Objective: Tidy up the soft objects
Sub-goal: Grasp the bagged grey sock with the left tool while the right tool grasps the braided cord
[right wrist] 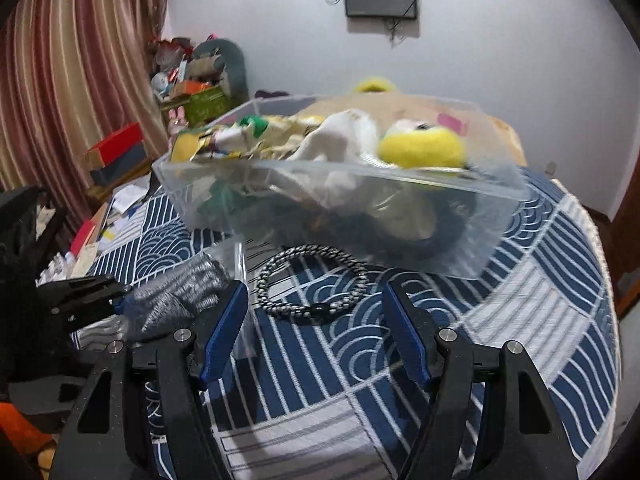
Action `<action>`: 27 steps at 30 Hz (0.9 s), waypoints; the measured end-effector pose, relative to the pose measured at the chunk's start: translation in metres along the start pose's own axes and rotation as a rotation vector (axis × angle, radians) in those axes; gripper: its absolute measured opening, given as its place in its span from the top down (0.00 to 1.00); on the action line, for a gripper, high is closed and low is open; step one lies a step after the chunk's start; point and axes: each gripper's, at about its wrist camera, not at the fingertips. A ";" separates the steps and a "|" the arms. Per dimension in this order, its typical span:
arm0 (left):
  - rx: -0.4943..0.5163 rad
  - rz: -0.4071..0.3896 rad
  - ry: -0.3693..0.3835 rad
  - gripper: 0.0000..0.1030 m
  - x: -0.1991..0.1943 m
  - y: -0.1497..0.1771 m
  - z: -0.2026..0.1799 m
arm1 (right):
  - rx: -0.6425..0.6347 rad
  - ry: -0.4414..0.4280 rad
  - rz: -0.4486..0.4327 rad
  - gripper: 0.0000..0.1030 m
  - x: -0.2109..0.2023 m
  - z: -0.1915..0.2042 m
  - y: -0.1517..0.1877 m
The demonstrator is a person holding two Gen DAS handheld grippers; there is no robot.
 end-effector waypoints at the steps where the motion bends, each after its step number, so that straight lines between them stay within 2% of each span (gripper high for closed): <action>1: -0.013 -0.003 -0.008 0.68 -0.003 0.000 0.005 | -0.006 -0.001 0.008 0.33 0.003 0.002 0.000; 3: -0.043 -0.010 -0.026 0.70 -0.006 -0.003 0.016 | -0.014 0.005 0.015 0.23 0.007 0.005 -0.001; 4: -0.058 -0.013 -0.031 0.70 -0.007 -0.004 0.021 | -0.019 0.011 0.017 0.21 0.008 0.006 -0.002; 8: -0.105 -0.018 -0.033 0.71 -0.011 -0.007 0.036 | -0.052 0.030 0.057 0.20 0.018 0.011 -0.002; 12: -0.106 -0.027 -0.027 0.71 -0.011 -0.009 0.036 | -0.080 0.047 0.093 0.21 0.024 0.014 -0.003; 14: -0.098 -0.032 -0.024 0.71 -0.011 -0.011 0.033 | -0.073 0.071 0.087 0.40 0.024 0.013 -0.004; 16: -0.087 -0.042 -0.020 0.71 -0.014 -0.011 0.029 | -0.063 0.082 0.075 0.49 0.022 0.011 -0.002; 18: -0.075 -0.056 -0.018 0.71 -0.020 -0.010 0.027 | -0.057 0.092 0.064 0.68 0.020 0.009 -0.001; 21: -0.062 -0.086 -0.023 0.71 -0.028 -0.014 0.022 | -0.039 0.083 0.051 0.87 0.016 0.001 0.001; 27: -0.053 -0.153 -0.020 0.71 -0.049 -0.029 0.022 | -0.021 0.071 0.018 0.88 -0.002 -0.007 0.007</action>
Point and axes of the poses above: each gripper's, at about its wrist camera, not at the fingertips, and x roughly the way its jaws point, z to its left, y to its underside, and after that the axes turned 3 degrees about y, right-handed
